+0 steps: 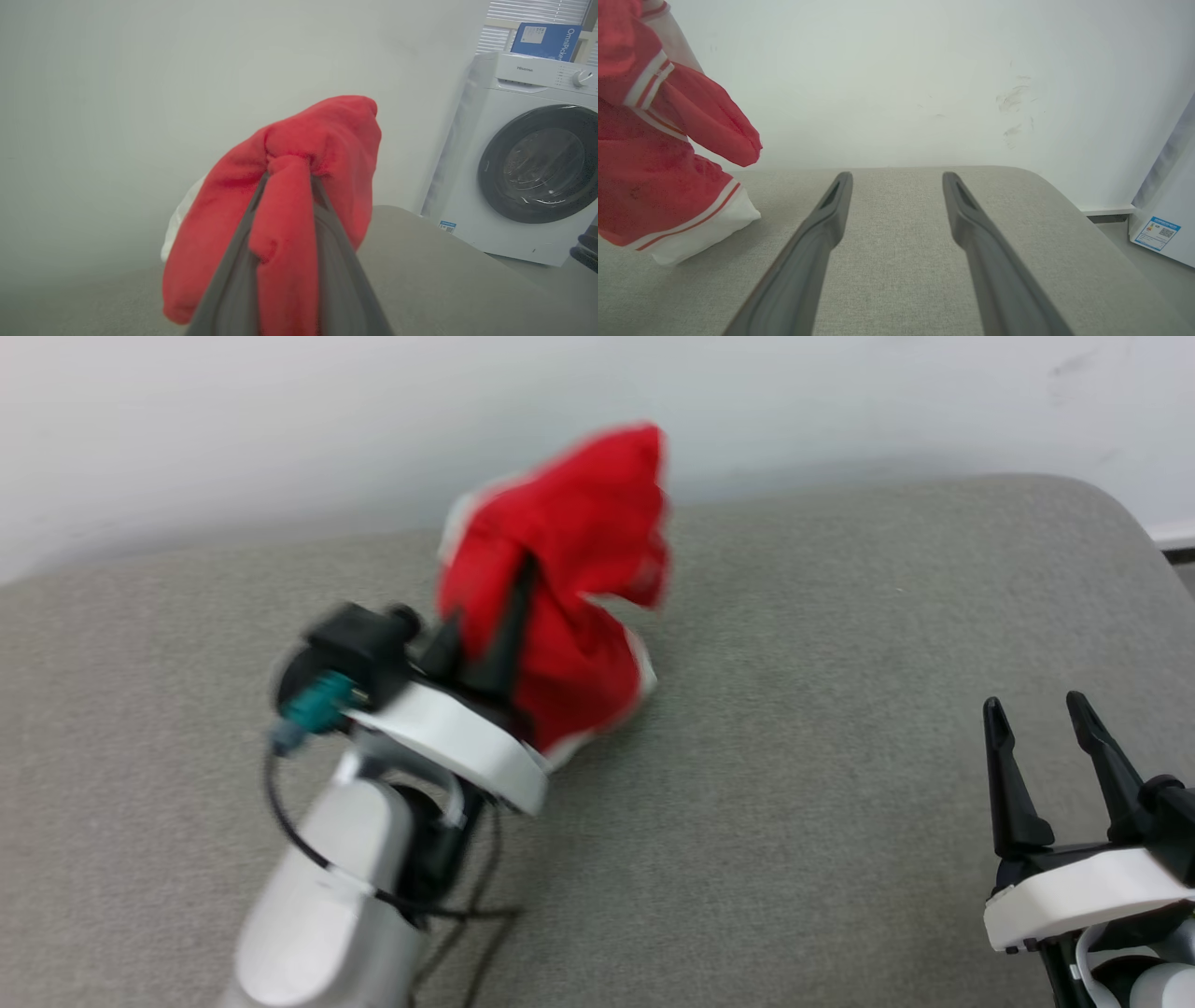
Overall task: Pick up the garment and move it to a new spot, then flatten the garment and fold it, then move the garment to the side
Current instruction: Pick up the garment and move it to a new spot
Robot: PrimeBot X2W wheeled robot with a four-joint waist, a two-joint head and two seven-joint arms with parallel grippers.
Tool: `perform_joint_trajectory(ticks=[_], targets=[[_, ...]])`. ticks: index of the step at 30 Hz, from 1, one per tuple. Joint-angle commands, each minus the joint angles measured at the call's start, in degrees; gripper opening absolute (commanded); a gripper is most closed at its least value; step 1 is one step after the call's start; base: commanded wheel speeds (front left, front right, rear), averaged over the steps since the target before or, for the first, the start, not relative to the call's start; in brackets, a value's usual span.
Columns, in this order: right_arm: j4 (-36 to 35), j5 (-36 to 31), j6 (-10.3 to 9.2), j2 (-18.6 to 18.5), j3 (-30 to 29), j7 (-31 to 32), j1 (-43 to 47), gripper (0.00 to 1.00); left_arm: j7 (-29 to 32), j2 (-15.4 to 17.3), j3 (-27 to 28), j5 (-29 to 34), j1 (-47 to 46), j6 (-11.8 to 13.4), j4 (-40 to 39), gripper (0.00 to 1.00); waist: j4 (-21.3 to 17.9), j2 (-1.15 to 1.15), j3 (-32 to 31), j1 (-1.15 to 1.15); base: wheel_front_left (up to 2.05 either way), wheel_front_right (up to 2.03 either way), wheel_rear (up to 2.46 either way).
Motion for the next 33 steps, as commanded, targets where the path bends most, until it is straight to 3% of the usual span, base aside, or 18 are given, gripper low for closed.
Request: perform_joint_trajectory(ticks=[1,7,15,16,17,18,19,26,33], targets=[[-0.1,0.3,-0.02,0.1,0.2,-0.2,0.2,1.00,0.4,-0.3,-1.0,0.2,1.3,-0.3,-0.4,0.00,-1.6,0.00,0.9,0.00,0.00,0.00,0.00],[-0.1,0.9,-0.02,0.1,0.5,-0.6,-0.2,1.00,3.4,-3.1,-9.4,0.1,7.2,-1.6,1.5,0.00,-3.1,0.00,3.0,0.00,0.00,0.00,0.00],[0.0,0.8,-0.03,0.1,0.7,-1.1,-1.8,1.00,4.9,-3.1,-16.5,1.3,10.0,-2.6,9.9,0.00,-2.7,0.00,6.0,0.00,0.00,0.00,0.00],[0.0,0.8,-0.02,0.1,0.6,-1.1,-1.9,1.00,4.7,-3.2,-17.0,1.1,10.0,-2.7,10.6,0.08,-2.5,0.00,6.1,0.00,0.00,0.00,0.00],[0.0,0.7,-0.02,0.1,0.5,-1.1,-1.8,1.00,4.3,-3.1,-17.6,1.4,9.7,-2.8,11.1,0.40,-2.3,0.00,6.1,0.00,0.00,0.00,0.00],[0.1,0.6,-0.02,0.1,0.5,-1.0,-1.8,1.00,4.0,-3.2,-18.1,1.2,9.6,-2.8,11.5,0.87,-2.0,0.00,6.0,0.00,0.00,0.00,0.00],[0.1,0.5,-0.02,0.1,0.4,-1.0,-1.8,1.00,3.3,-3.4,-18.6,1.2,9.3,-2.9,11.5,1.00,-1.8,0.00,5.9,0.00,0.00,0.00,0.00],[0.2,0.2,-0.03,0.1,0.2,-0.5,-0.7,1.00,-1.9,-3.5,-18.4,0.5,8.5,-2.7,8.9,1.00,0.1,0.00,3.2,0.00,0.00,0.00,0.00],[0.0,0.3,-0.02,0.1,0.3,0.4,0.7,1.00,-5.4,-2.0,-15.7,1.8,9.4,0.8,4.4,1.00,2.2,0.00,0.7,0.00,0.00,0.00,0.00]])
